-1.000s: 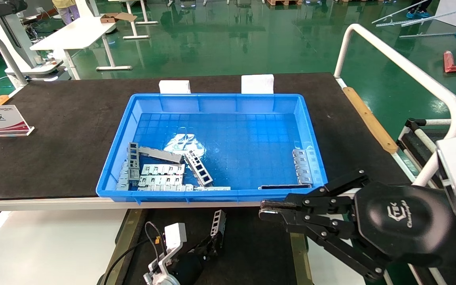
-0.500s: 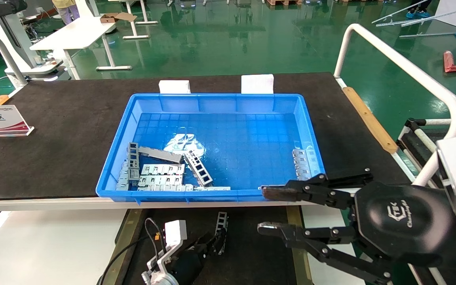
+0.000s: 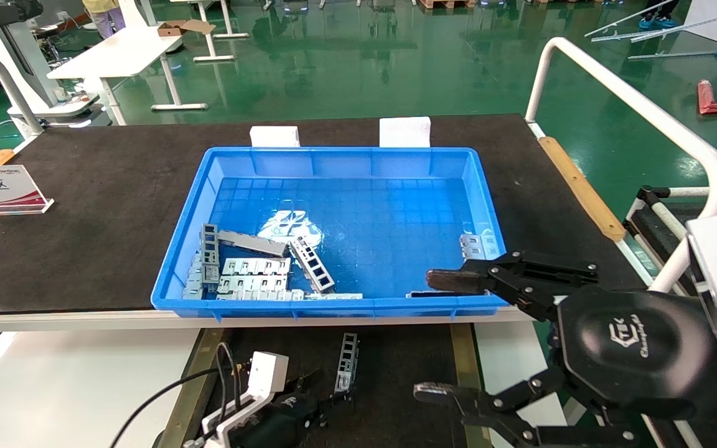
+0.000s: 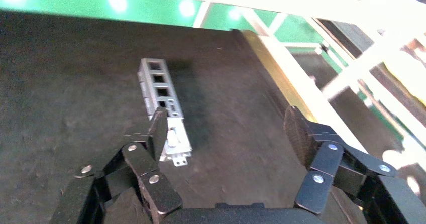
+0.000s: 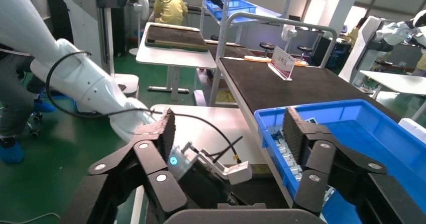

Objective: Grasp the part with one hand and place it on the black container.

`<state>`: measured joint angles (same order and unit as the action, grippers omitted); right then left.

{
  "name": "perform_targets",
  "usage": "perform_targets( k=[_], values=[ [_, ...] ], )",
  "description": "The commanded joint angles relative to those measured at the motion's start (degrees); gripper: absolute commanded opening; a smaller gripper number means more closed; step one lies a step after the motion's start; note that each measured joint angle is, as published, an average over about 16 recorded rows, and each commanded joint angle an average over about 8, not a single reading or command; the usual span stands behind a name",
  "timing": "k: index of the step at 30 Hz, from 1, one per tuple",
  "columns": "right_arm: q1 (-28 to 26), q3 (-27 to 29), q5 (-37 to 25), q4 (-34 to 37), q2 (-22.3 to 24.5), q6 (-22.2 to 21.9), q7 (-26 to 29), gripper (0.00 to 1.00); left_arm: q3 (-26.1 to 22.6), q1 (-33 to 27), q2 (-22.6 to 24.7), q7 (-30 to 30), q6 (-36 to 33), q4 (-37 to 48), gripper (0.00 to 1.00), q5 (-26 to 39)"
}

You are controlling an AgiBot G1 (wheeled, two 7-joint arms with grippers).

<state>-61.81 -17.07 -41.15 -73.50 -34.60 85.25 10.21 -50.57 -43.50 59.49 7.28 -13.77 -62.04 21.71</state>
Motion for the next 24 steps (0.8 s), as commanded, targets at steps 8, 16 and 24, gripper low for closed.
perform_targets(
  k=[8, 16, 24],
  values=[
    [-0.01, -0.03, 0.02, 0.00, 0.01, -0.01, -0.01, 1.00, -1.80, 1.03, -10.39, 0.64, -5.62, -7.10, 1.00, 2.01],
    [-0.01, -0.05, 0.04, 0.00, 0.02, -0.02, -0.03, 1.00, -1.00, 1.67, -18.98, 0.51, -9.46, -13.24, 1.00, 2.05],
    [-0.02, -0.08, 0.05, 0.00, 0.03, -0.03, -0.04, 1.00, 0.98, 1.30, -21.51, 1.06, -12.44, -14.79, 1.00, 0.95]
  ],
)
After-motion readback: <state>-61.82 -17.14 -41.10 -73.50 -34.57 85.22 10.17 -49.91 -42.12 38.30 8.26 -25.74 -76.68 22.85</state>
